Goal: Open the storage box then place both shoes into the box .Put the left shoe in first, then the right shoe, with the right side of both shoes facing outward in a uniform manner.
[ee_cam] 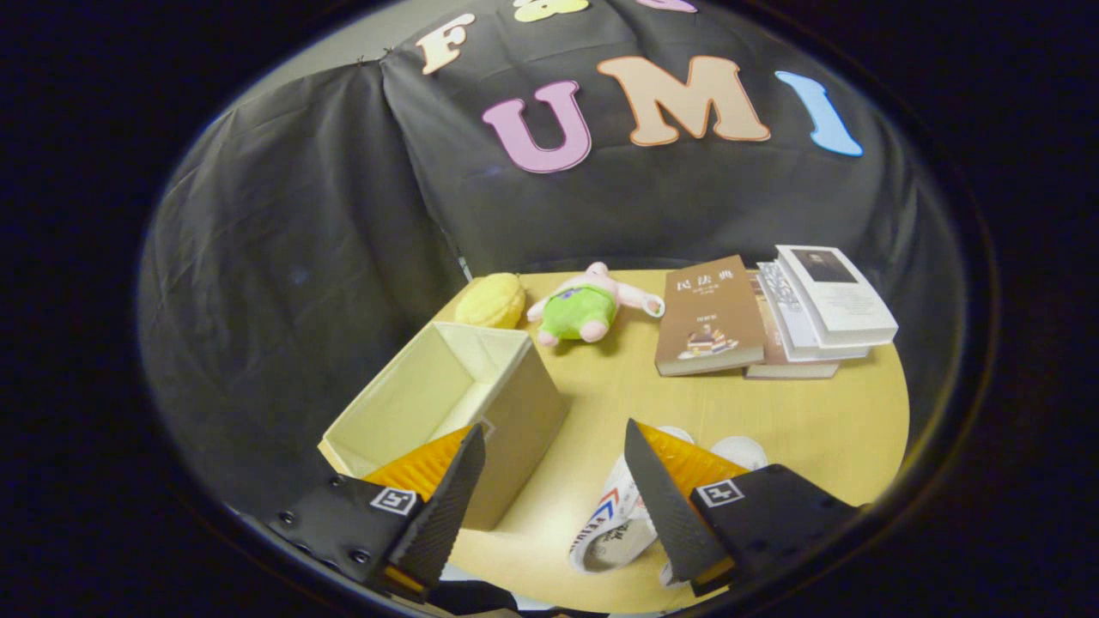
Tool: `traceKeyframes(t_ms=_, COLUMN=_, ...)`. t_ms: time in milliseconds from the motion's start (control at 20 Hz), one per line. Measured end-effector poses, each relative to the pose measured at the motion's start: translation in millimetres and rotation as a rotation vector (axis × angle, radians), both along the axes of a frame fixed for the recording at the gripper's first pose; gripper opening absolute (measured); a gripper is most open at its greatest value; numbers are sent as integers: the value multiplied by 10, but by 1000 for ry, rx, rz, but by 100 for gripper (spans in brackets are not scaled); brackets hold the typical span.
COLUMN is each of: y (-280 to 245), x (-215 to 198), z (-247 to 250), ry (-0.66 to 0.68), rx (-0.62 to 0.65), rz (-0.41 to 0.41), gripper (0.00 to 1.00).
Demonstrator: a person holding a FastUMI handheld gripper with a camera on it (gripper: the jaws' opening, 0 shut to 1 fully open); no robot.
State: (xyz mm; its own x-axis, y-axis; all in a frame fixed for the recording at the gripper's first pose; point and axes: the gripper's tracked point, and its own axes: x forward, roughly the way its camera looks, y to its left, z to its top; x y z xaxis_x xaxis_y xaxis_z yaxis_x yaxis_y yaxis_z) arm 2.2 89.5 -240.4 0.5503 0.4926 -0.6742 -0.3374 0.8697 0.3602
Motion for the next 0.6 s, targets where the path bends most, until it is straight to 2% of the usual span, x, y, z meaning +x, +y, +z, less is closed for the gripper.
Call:
traceKeyframes(t_ms=150, y=-220, x=-38, z=-241, ry=41, rx=-29, rz=7, gripper=100)
traceKeyframes(t_ms=600, y=-527, x=-329, z=-1027, ry=199, rx=-127, rz=129, gripper=99)
